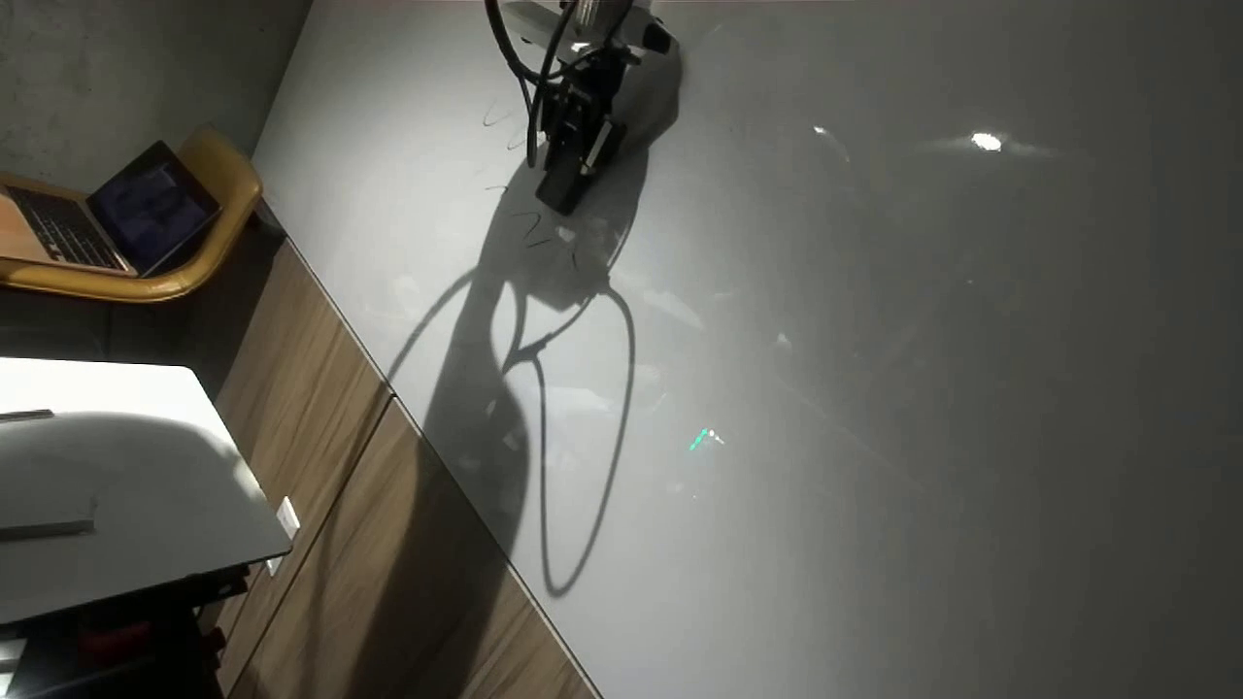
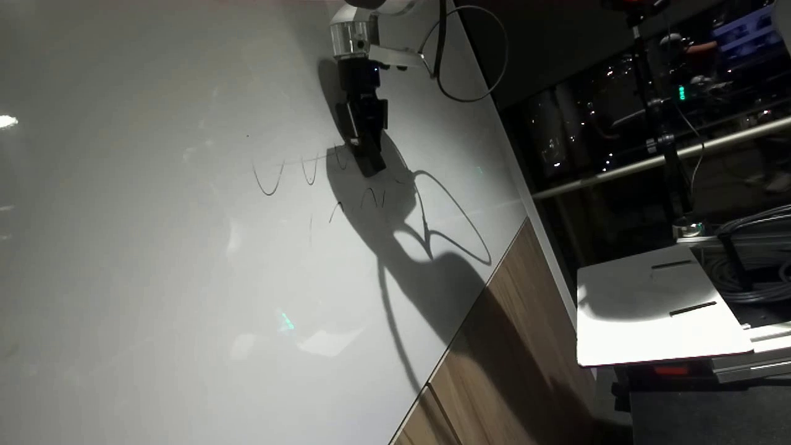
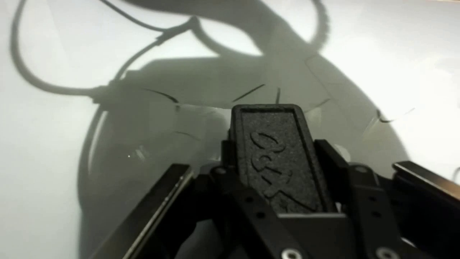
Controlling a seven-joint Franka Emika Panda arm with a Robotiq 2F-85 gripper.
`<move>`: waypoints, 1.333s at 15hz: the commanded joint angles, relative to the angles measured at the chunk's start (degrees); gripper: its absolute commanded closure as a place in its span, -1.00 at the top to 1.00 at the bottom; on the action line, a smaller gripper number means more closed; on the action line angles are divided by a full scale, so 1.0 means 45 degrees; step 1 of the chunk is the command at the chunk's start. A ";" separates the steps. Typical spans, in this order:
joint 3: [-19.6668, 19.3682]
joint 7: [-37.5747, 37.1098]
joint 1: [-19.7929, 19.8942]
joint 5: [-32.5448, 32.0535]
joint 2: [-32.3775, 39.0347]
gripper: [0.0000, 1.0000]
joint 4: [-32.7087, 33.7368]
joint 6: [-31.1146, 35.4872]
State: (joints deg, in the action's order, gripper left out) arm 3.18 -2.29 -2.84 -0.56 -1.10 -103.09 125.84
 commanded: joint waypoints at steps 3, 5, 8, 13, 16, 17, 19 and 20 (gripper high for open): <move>0.0782 -0.0705 -0.0806 -0.0180 0.0397 -0.36 0.0709 0.0231; 0.1032 -0.0876 -0.1071 -0.0191 0.0410 -0.36 0.0803 0.0209; 0.1364 -0.1104 -0.1433 -0.0230 0.0392 -0.36 0.0884 0.0189; 0.1962 -0.1632 -0.2045 -0.0395 0.0427 -0.36 0.0959 0.0211; 0.2239 -0.1829 -0.2338 -0.0515 0.0519 -0.36 0.1065 0.0220; 0.2299 -0.1845 -0.2404 -0.0560 0.0562 -0.36 0.1150 0.0193; 0.2337 -0.1862 -0.2469 -0.0769 0.0782 -0.36 0.1449 0.0153; 0.2306 -0.1880 -0.2473 -0.0918 0.0950 -0.36 0.1675 0.0117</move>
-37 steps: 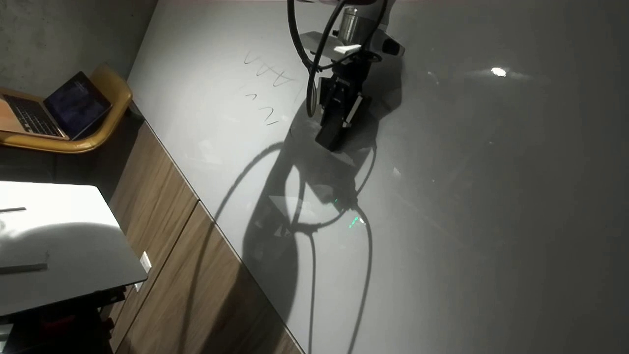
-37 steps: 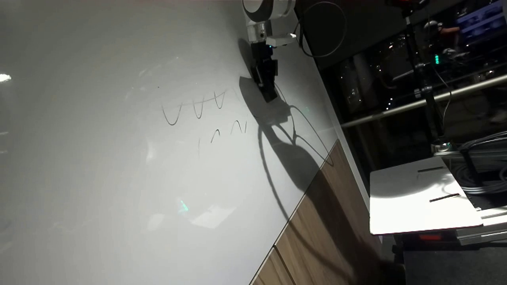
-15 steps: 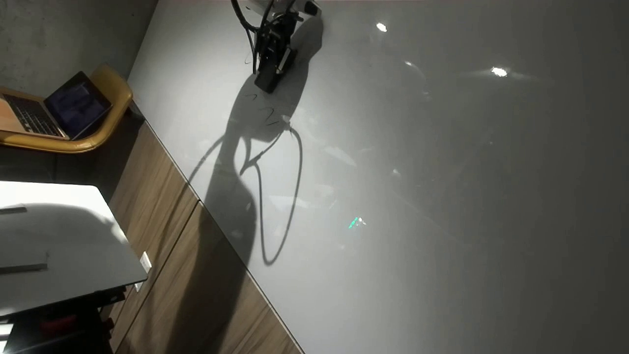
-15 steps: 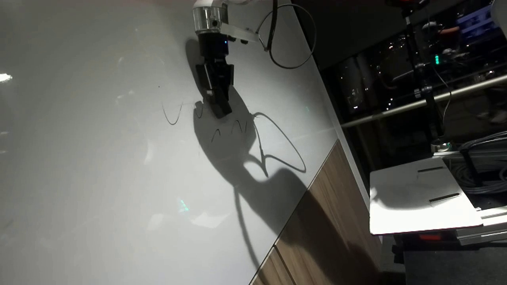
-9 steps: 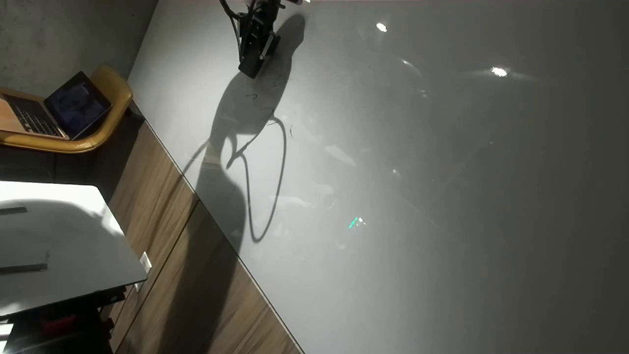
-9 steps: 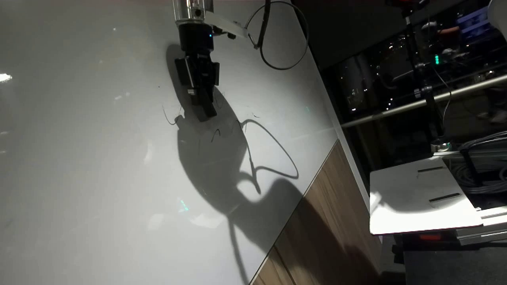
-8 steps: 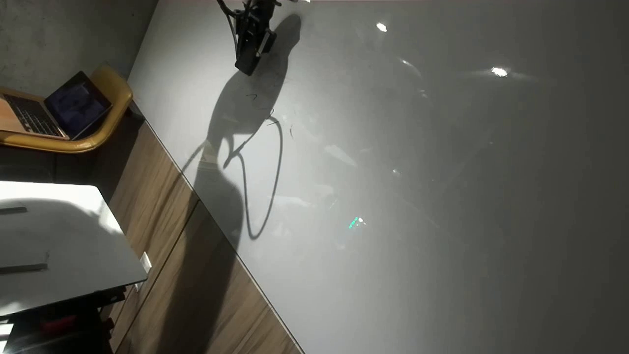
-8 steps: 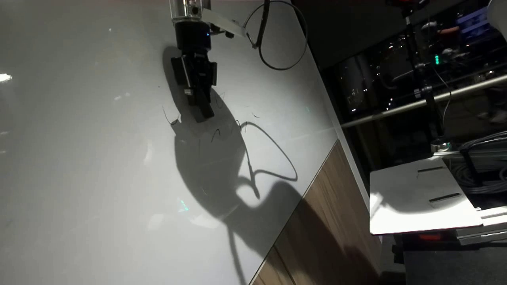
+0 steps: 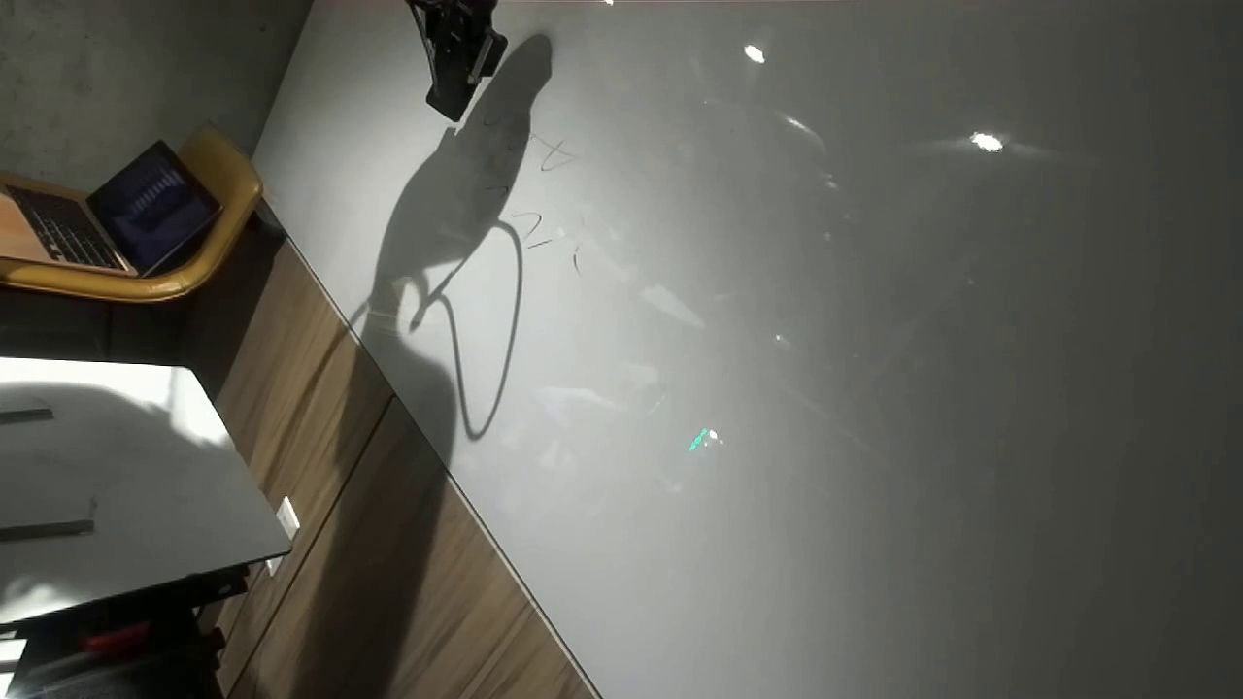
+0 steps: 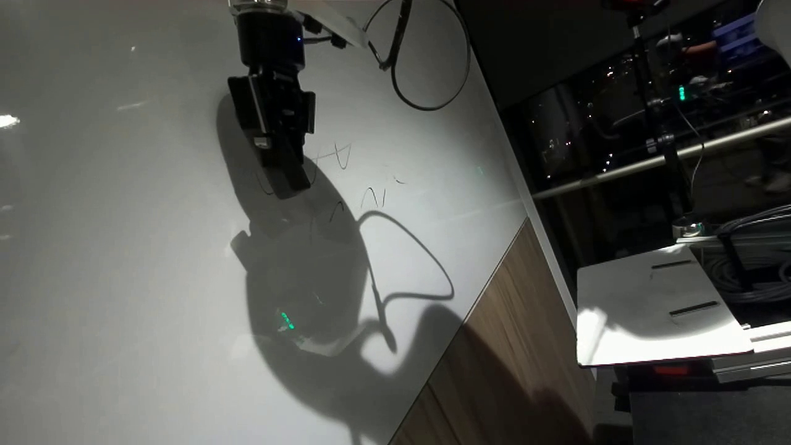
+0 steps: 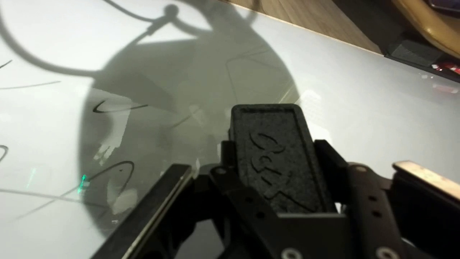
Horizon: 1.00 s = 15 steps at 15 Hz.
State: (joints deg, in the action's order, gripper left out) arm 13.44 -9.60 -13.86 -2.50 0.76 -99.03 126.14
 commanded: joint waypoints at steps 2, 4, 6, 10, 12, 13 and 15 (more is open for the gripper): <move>-0.0063 -0.0261 0.0007 -0.0750 0.0881 -0.36 0.1306 -0.0018; -0.0165 -0.0266 0.0035 -0.0979 0.1228 -0.36 0.1889 -0.0078; -0.0264 -0.0276 0.0027 -0.1067 0.1500 -0.36 0.2308 -0.0103; -0.0437 -0.0252 0.0035 -0.1050 0.1730 -0.36 0.2359 -0.0009; -0.0505 -0.0224 0.0099 -0.1068 0.1730 -0.36 0.2245 0.0070; -0.0560 -0.0174 0.0156 -0.1080 0.1711 -0.36 0.2158 0.0122; -0.0733 -0.0010 0.0327 -0.1066 0.1645 -0.36 0.1948 0.0210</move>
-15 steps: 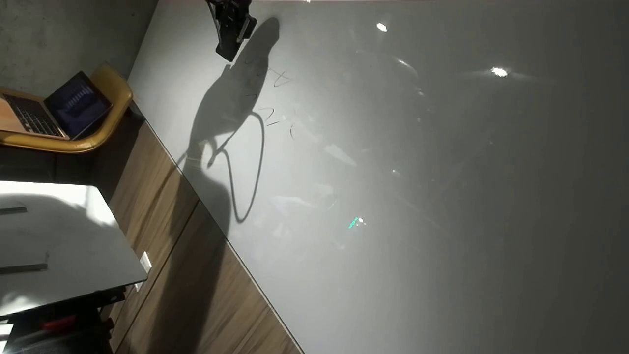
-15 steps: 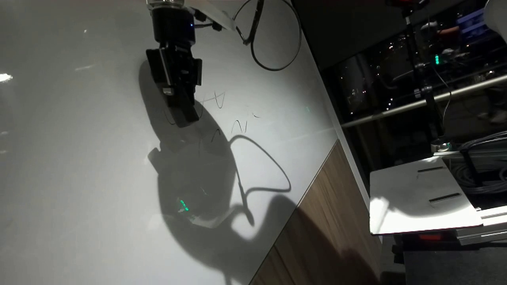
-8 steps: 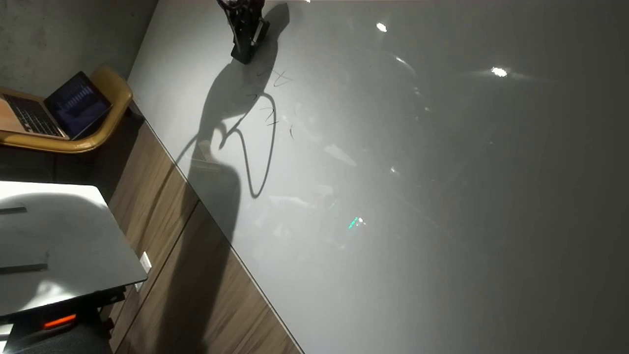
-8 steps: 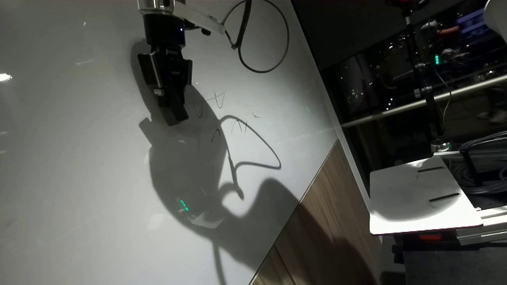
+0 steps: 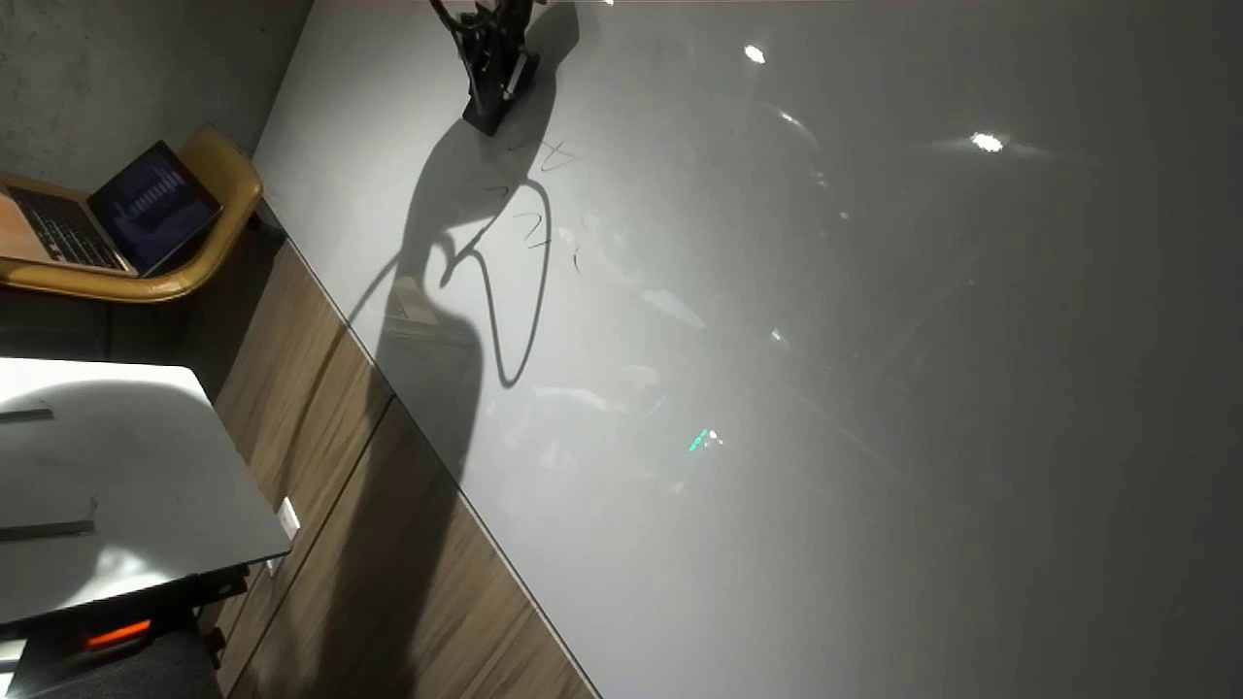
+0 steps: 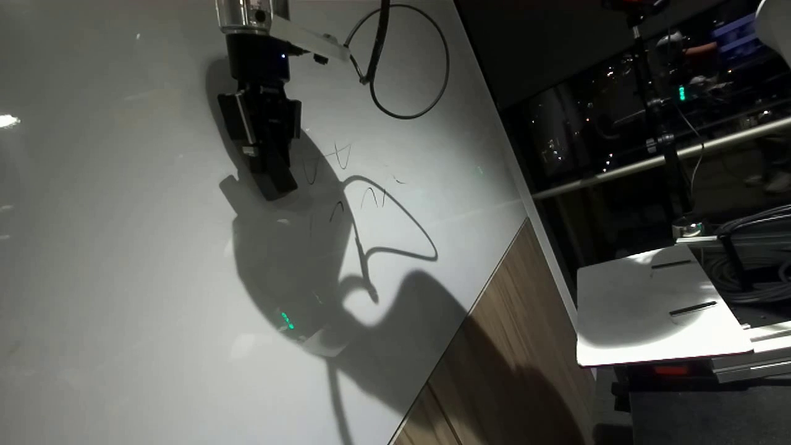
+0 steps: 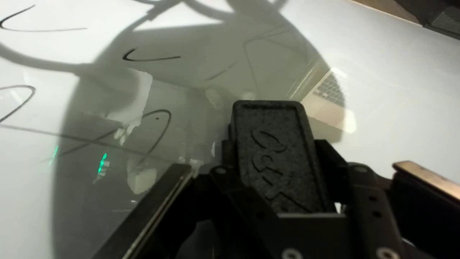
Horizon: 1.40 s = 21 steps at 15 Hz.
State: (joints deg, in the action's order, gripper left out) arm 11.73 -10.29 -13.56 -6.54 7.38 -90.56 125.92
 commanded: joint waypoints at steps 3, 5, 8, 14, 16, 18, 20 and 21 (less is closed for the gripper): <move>-0.0723 0.0421 0.0666 0.0018 -0.0001 -0.36 -0.0192 0.0251; -0.1014 0.0664 0.1065 0.0307 -0.0219 -0.36 -0.0406 0.0160; -0.1473 0.0858 0.1628 0.0657 -0.0607 -0.36 -0.0841 -0.0030; -0.2590 0.1912 0.2900 0.1138 -0.0898 -0.36 -0.1217 -0.0291; -0.2862 0.2248 0.3193 0.1207 -0.0917 -0.36 -0.1251 -0.0408; -0.3047 0.2458 0.3405 0.1246 -0.0957 -0.36 -0.1331 -0.0457; -0.3095 0.2609 0.3479 0.1318 -0.1333 -0.36 -0.1835 -0.0439; -0.3055 0.2598 0.3460 0.1323 -0.1546 -0.36 -0.2153 -0.0358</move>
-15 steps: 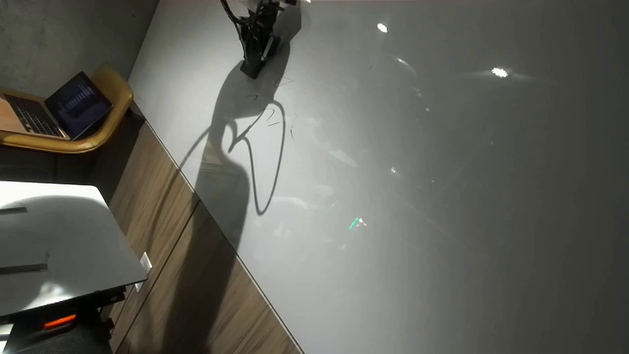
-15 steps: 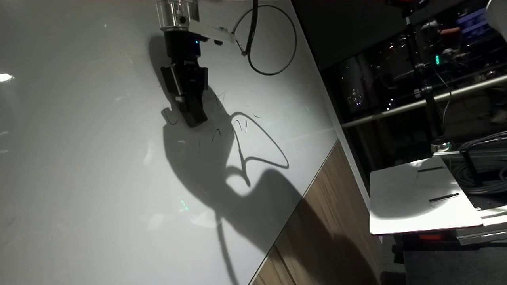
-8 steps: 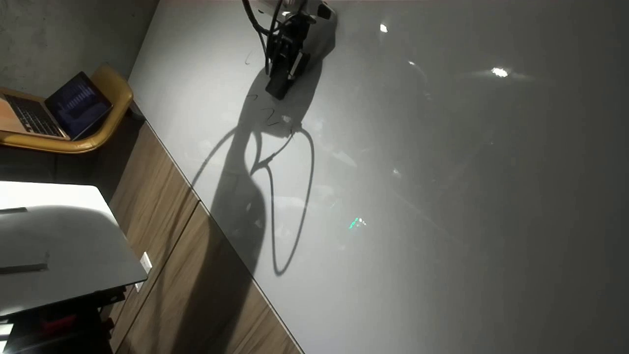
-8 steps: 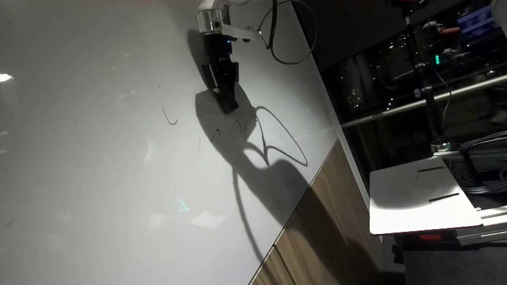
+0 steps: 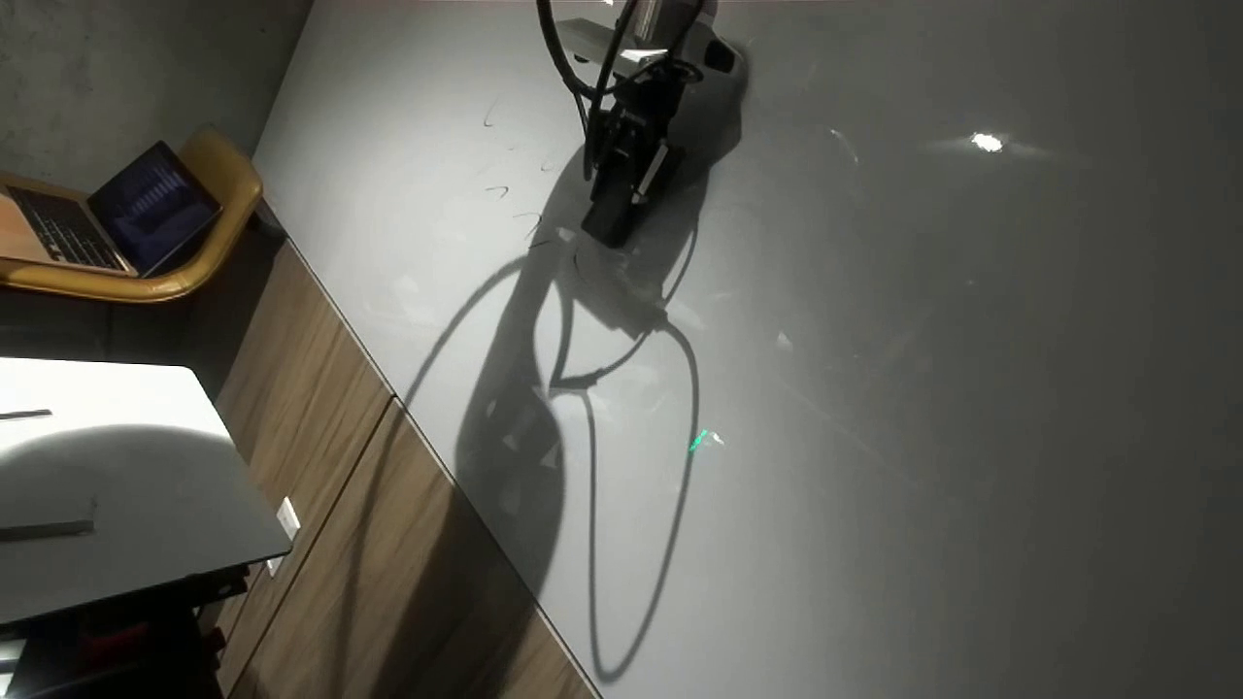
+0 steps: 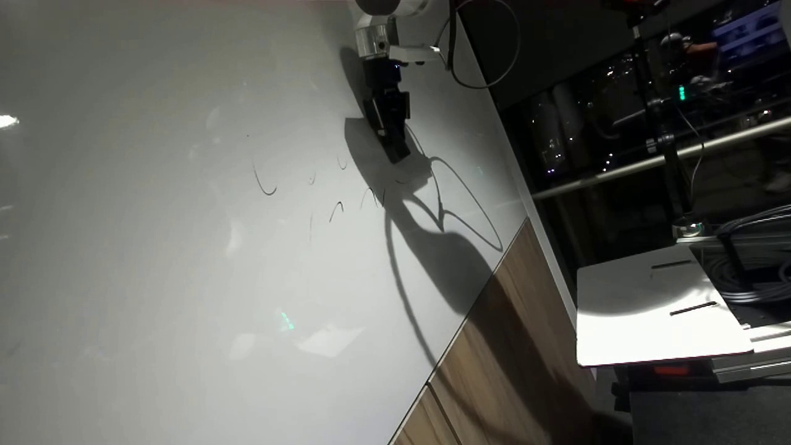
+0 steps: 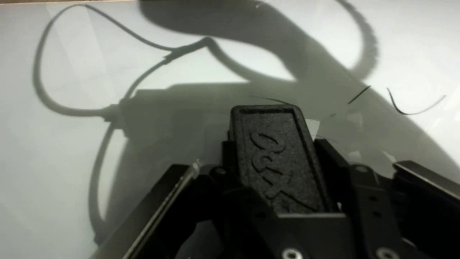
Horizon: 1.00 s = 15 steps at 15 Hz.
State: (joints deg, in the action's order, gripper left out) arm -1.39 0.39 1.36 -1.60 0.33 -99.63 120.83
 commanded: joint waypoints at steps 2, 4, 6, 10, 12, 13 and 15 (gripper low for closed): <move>0.0012 0.0100 0.0003 0.0195 -0.0456 -0.36 -0.0816 0.0973; 0.0095 0.0025 -0.0092 0.0248 -0.0657 -0.36 -0.1189 0.1207; 0.0179 0.0021 -0.0178 0.0205 -0.0730 -0.36 -0.1500 0.1551; 0.0450 -0.0104 -0.0425 0.0136 -0.0833 -0.36 -0.1989 0.1919; 0.0766 -0.0232 -0.0736 -0.0014 -0.1099 -0.36 -0.2427 0.2146; 0.0953 -0.0301 -0.0910 -0.0081 -0.1193 -0.36 -0.2584 0.2194; 0.1362 -0.0486 -0.1277 -0.0197 -0.1345 -0.36 -0.2843 0.2356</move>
State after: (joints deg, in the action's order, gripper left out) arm 2.71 -0.16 -2.45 -1.68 -2.72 -109.02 129.59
